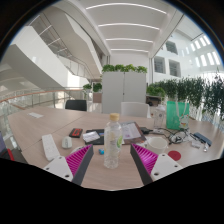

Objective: Pour water

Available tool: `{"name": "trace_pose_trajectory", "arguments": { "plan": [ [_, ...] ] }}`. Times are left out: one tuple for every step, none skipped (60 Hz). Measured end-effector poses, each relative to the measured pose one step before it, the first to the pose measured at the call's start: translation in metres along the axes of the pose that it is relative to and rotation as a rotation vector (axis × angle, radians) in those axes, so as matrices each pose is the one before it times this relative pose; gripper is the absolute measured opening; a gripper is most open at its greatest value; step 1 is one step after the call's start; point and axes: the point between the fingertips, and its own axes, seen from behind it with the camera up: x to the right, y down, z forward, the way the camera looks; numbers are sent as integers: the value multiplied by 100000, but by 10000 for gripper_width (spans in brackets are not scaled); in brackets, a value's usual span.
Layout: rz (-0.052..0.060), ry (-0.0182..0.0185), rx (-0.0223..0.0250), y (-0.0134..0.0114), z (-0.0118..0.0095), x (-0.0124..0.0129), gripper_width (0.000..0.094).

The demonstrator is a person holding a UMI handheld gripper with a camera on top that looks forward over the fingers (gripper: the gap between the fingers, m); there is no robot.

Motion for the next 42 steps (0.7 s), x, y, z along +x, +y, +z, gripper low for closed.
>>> {"name": "trace_pose_trajectory", "arguments": {
  "plan": [
    [-171, -86, -59, 164, 1058, -6, 836],
    [22, -250, -145, 127, 946, 133, 837],
    [-148, -247, -108, 168, 966, 4, 837],
    [-2, -282, -36, 164, 938, 36, 836],
    [99, -276, 190, 111, 958, 43, 838],
    [99, -190, 230, 115, 903, 83, 837],
    [177, -116, 129, 123, 806, 117, 836],
    [171, -117, 214, 401, 1405, -87, 837],
    [269, -177, 17, -50, 323, 142, 838],
    [359, -211, 455, 26, 708, 52, 838],
    [484, -228, 553, 63, 734, 19, 838],
    [561, -254, 430, 109, 722, 28, 837],
    [595, -254, 231, 134, 706, -3, 839],
    [573, -340, 26, 281, 672, 15, 837],
    [662, -505, 43, 173, 861, 8, 834],
    [560, -390, 106, 89, 592, -46, 832],
    [455, -407, 197, 83, 587, -48, 826],
    [233, -393, 166, 104, 596, -43, 806],
    [107, -438, -321, 206, 548, -63, 762],
    [18, -293, -938, 397, 530, -57, 704],
    [-187, -459, -1748, 484, 527, -78, 610],
    [91, -730, -1622, 677, 383, -100, 542],
    [267, -631, 2341, -591, 175, -117, 541],
    [-85, 10, 1232, -262, 139, -32, 541],
    [-362, 66, -167, 125, 43, 16, 545],
    [-504, 127, 1150, -219, 21, 41, 532],
    [-451, 212, 875, -94, -23, 46, 525],
    [-111, 265, -472, 137, 440, -5, 508],
    [301, 113, 891, 118, -138, 151, 506],
    [242, 512, 487, -23, -54, 92, 482],
    [168, 307, 15, 25, -6, 33, 478],
    [-7, 245, -250, 15, -2, 39, 471],
    [-299, 76, -423, 29, 2, 0, 441],
    [-209, -325, -558, -6, -68, -48, 431],
    [-138, -603, -409, -1, 65, -182, 416],
    [-46, -496, -678, 60, 84, -112, 403],
    [314, 64, -860, 88, 66, 39, 404],
    [1064, -114, -808, 50, 58, 25, 379],
    [1554, 67, -1194, 12, -125, 29, 380],
    [1948, -291, -955, 140, 215, -8, 381],
    [2377, -1061, -1341, 111, -235, 21, 380],
    [2918, -1289, -1776, 26, -70, -177, 379]
  ]
}}
